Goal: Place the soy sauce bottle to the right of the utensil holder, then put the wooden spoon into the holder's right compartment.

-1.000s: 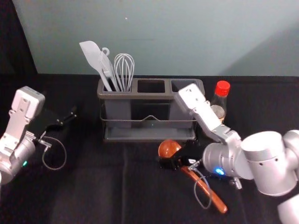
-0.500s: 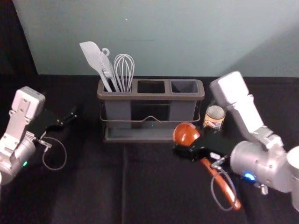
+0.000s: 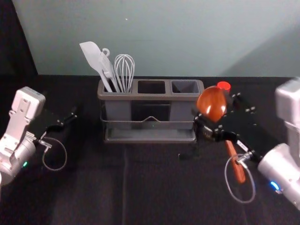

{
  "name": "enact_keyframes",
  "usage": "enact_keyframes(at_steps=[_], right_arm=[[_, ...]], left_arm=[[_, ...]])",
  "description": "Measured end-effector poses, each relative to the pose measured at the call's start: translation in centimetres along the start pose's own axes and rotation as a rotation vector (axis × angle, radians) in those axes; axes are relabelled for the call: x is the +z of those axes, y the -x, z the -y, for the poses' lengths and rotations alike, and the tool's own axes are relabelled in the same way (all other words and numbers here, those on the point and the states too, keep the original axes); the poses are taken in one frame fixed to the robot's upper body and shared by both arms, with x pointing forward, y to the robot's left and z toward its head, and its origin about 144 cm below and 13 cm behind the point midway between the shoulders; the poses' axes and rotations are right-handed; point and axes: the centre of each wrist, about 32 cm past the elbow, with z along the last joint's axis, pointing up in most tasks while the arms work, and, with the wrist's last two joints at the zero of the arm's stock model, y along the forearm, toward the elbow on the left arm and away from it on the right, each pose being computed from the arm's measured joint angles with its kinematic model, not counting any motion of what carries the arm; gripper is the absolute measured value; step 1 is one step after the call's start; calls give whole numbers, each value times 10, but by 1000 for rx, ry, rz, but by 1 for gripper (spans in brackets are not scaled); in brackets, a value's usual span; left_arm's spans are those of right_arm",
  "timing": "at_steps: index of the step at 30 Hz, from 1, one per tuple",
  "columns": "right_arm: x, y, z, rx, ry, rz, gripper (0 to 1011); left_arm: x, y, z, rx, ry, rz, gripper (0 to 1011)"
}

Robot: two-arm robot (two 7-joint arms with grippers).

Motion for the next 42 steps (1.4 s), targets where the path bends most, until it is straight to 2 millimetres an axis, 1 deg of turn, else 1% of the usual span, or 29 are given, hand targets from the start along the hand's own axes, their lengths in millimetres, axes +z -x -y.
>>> enact_keyframes(at_steps=[1,4,9,14,37,41,42], right_arm=[[-4,1,4,-2,-62,7,837],[-10,2,8,-3,-148,24,837],[-17,3,11,-3,-209,45,837],[-19,4,12,-3,-216,49,837],[-19,3,11,-5,-217,48,837],[-14,-1,6,-9,-246,49,837],[-11,-4,2,-10,-263,54,837]], left_arm=[[0,0,0,0,0,0,1000],[0,0,0,0,0,0,1000],[0,0,0,0,0,0,1000],[0,0,0,0,0,0,1000],[0,0,0,0,0,0,1000],[0,0,0,0,0,0,1000],[0,0,0,0,0,0,1000]])
